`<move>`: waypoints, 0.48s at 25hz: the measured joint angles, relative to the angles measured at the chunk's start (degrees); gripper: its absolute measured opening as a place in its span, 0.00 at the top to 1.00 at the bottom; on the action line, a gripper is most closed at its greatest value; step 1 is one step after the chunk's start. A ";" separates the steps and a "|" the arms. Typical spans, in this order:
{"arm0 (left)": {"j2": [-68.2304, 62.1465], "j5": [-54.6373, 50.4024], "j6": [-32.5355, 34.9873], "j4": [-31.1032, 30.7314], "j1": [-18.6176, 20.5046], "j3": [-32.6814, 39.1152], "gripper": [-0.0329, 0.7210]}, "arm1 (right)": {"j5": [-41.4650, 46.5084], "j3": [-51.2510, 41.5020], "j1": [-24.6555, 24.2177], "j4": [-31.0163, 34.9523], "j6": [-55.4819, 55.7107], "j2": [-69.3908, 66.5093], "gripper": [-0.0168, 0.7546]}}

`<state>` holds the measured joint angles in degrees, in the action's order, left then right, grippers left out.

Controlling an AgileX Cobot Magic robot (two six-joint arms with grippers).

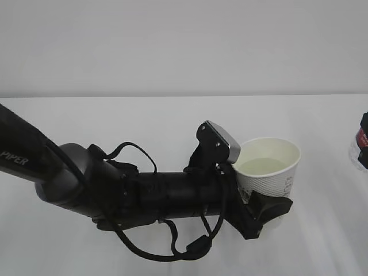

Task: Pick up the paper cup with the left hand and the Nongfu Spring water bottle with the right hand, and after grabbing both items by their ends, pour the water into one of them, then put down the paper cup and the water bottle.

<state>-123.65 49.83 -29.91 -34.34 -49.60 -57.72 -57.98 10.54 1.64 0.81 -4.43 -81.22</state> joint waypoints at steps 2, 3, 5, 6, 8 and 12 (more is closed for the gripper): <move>0.00 0.00 0.00 0.13 0.00 0.00 0.24 | -1.72 0.09 0.00 -0.10 0.37 -1.88 0.46; 0.00 0.00 0.00 0.13 0.00 0.00 0.24 | -2.45 0.09 0.00 -0.21 0.49 -2.67 0.46; 0.00 0.00 0.00 0.13 0.00 0.00 0.24 | -4.16 0.11 0.00 -0.18 1.30 -4.63 0.46; 0.00 0.00 0.14 0.13 0.00 0.00 0.24 | -4.41 0.23 0.00 -0.18 1.69 -5.45 0.46; 0.00 0.00 1.32 0.13 0.09 0.00 0.24 | -4.91 0.23 0.00 -0.33 2.74 -7.48 0.46; 0.00 0.00 2.40 0.13 0.46 0.00 0.24 | -5.14 0.47 0.00 -1.43 3.08 -10.42 0.46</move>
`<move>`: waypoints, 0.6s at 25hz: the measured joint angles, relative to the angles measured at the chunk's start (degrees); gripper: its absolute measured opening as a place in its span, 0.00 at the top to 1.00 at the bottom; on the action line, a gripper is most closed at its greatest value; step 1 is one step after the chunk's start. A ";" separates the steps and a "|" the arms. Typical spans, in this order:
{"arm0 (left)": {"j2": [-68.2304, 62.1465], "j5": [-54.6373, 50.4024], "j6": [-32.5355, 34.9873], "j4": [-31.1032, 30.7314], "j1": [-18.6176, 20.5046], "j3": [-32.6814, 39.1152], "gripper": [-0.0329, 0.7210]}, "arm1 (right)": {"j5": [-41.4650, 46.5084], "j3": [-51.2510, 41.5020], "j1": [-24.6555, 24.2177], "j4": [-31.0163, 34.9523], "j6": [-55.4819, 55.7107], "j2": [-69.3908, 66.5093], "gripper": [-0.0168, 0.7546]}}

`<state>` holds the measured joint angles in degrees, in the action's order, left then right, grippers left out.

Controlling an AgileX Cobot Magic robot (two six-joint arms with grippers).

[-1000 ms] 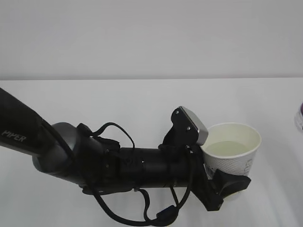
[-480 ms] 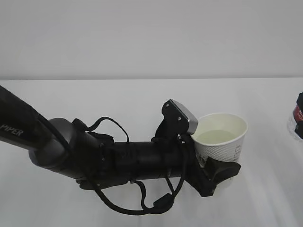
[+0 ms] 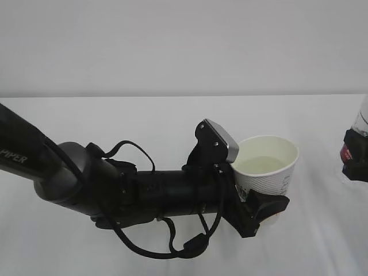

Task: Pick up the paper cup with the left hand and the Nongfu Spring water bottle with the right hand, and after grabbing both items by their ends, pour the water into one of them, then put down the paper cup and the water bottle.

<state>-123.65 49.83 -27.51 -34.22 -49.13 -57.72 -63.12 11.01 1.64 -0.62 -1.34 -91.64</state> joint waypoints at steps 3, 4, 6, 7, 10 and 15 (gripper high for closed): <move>0.00 0.00 0.22 0.00 0.09 0.00 0.24 | 0.00 0.10 0.00 -0.29 0.19 -1.15 0.46; 0.00 0.00 0.22 0.00 0.09 0.00 0.24 | 0.00 0.10 0.00 -0.29 0.12 -1.39 0.46; 0.00 0.00 0.22 0.00 0.09 0.00 0.24 | -0.11 0.10 0.00 -0.29 0.21 -1.78 0.46; 0.00 0.00 0.22 0.00 0.09 0.00 0.24 | -0.19 0.10 0.00 -0.29 0.21 -2.01 0.46; 0.00 0.00 0.22 0.00 0.09 0.00 0.24 | -0.34 0.49 0.00 -0.38 0.21 -2.83 0.46; 0.00 0.00 0.22 0.00 0.09 0.00 0.24 | -0.34 1.91 0.00 -0.38 0.21 -4.81 0.46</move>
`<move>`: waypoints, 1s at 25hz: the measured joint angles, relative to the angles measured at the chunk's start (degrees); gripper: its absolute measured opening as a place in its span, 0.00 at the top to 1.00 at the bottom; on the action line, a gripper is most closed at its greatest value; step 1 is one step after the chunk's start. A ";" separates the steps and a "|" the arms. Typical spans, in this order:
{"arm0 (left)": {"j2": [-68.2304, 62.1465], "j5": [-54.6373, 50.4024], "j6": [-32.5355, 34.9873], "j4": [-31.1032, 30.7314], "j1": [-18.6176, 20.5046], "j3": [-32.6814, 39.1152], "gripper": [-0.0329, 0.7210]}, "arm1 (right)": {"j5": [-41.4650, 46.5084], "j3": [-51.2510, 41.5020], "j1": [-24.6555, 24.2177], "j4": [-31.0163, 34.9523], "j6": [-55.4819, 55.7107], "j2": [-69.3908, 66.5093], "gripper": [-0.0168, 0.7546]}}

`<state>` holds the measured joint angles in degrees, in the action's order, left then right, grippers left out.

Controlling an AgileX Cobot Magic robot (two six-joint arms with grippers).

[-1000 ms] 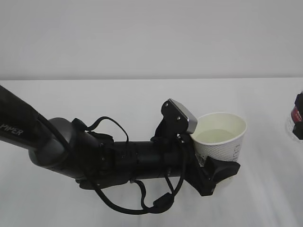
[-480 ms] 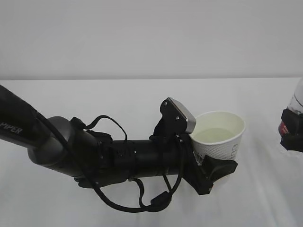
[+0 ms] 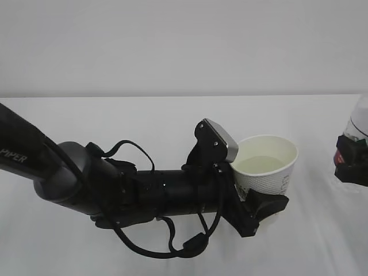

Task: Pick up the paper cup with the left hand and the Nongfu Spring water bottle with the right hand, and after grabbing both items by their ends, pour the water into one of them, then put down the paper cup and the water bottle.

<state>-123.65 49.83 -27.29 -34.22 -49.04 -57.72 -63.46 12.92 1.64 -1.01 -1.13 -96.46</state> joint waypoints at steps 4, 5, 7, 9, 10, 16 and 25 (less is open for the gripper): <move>0.00 0.00 0.00 0.00 0.00 0.00 0.24 | 0.00 0.73 0.00 0.00 0.00 -2.00 0.46; 0.00 0.00 0.00 0.00 0.00 0.00 0.24 | 0.00 1.07 0.00 0.00 0.00 -2.38 0.46; 0.00 0.00 0.00 0.00 0.00 0.00 0.24 | 0.00 1.45 0.00 0.00 0.00 -2.77 0.46; 0.00 0.00 0.00 0.00 0.00 0.00 0.24 | 0.00 1.82 0.00 -0.03 0.00 -2.87 0.46; 0.00 0.00 0.01 0.00 0.00 0.00 0.24 | 0.00 2.20 0.00 -0.03 0.00 -3.09 0.46; 0.00 0.00 0.12 0.00 0.00 0.00 0.24 | -0.03 4.62 0.00 -0.03 0.00 -5.15 0.46; 0.00 0.00 0.21 0.00 0.13 0.00 0.24 | -0.03 9.91 0.00 -0.38 0.00 -9.00 0.46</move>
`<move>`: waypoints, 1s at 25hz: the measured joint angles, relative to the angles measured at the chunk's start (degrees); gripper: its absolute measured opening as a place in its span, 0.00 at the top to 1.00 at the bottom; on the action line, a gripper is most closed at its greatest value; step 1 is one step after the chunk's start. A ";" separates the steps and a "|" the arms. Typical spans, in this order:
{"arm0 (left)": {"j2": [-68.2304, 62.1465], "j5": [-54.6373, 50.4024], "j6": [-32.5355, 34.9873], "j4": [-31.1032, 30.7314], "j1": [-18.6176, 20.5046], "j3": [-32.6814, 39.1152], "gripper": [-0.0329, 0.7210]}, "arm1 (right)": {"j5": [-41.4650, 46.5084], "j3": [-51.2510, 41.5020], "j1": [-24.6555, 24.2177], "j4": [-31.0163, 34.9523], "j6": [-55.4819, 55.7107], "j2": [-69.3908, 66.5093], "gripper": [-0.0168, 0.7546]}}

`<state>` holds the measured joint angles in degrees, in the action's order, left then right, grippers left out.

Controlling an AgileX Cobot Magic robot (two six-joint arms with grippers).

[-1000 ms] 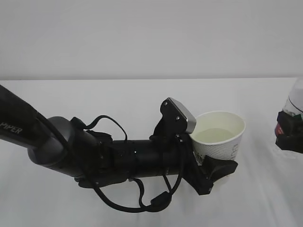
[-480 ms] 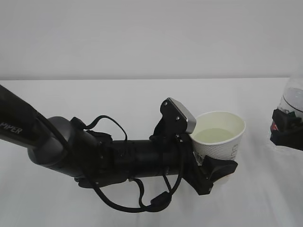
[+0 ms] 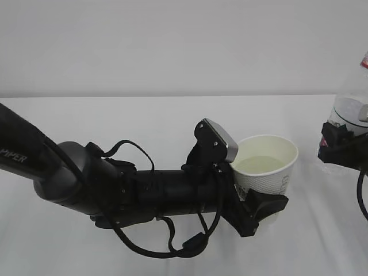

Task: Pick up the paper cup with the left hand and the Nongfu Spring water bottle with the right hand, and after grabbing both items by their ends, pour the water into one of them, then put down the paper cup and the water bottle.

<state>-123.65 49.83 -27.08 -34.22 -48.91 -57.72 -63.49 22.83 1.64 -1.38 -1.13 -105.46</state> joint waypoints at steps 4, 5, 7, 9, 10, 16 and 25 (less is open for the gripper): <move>0.00 0.00 0.00 0.00 0.12 0.00 0.24 | 0.00 2.39 0.00 0.00 0.00 -1.57 0.46; 0.00 0.00 0.00 0.00 0.22 0.00 0.24 | 0.00 2.96 0.00 0.00 0.00 -2.07 0.46; 0.00 0.00 0.00 0.00 0.40 0.00 0.24 | 0.00 3.95 0.00 -0.02 0.00 -2.85 0.46; 0.00 0.00 0.00 0.00 0.54 0.00 0.24 | 0.00 5.07 0.00 -0.12 0.00 -3.54 0.46; 0.00 0.00 0.00 0.00 0.54 0.00 0.24 | 0.00 5.36 0.00 -0.12 0.00 -3.79 0.46; 0.00 0.00 0.00 0.13 0.96 0.00 0.24 | 0.00 8.56 0.00 -0.12 0.00 -6.09 0.46; 0.00 0.00 0.00 0.13 1.00 0.00 0.24 | 0.00 13.32 0.00 -0.12 0.02 -10.52 0.46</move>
<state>-123.65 49.83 -27.08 -34.09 -47.92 -57.72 -63.49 36.14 1.64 -1.51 -1.10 -115.98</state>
